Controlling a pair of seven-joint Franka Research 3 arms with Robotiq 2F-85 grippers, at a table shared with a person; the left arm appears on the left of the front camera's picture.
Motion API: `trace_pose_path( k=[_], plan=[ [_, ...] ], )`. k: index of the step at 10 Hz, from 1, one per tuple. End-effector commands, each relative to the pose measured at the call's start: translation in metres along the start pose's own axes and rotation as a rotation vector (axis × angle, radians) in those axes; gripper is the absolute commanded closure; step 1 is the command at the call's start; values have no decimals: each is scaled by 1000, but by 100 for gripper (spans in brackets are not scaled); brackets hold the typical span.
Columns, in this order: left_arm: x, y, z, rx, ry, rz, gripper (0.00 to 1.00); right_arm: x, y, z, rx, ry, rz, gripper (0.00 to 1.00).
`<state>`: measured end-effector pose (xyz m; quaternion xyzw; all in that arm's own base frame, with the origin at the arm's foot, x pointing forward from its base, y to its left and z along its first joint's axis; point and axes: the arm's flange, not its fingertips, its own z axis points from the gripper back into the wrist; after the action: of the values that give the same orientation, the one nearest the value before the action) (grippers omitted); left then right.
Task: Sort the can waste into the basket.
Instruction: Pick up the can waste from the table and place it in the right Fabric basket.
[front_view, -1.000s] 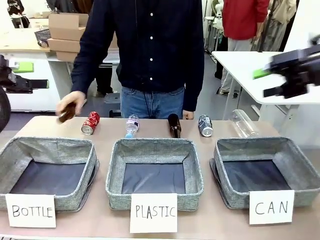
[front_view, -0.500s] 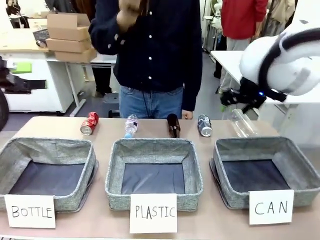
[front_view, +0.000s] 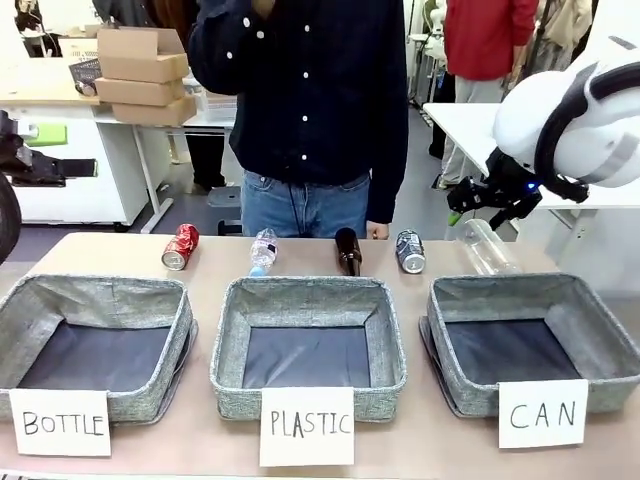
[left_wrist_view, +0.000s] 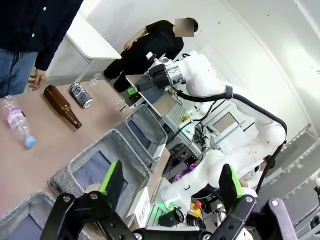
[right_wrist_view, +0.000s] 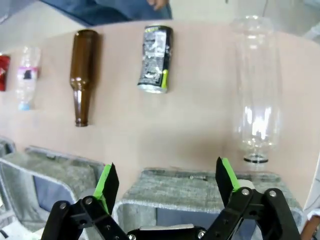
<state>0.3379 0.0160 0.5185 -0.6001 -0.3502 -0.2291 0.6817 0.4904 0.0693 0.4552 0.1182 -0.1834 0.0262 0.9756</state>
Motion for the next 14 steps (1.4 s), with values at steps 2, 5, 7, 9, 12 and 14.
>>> trace_pose_path(
  k=[2,5,7,9,12,14],
  plan=[
    [1,0,-2,-17,-14,-24,0,67,23,-68,2,67,2,0],
    [1,0,-2,-17,-14,-24,0,114,33,-158,-193,143,-54,0],
    [1,0,-2,-17,-14,-24,0,123,30,-189,-148,186,-60,0],
    [1,0,-2,-17,-14,-24,0,125,27,-207,-158,192,-75,0],
    [1,0,-2,-17,-14,-24,0,125,30,-209,-180,207,-70,0],
    [1,0,-2,-17,-14,-24,0,123,33,-210,-157,227,-54,59]
  ],
)
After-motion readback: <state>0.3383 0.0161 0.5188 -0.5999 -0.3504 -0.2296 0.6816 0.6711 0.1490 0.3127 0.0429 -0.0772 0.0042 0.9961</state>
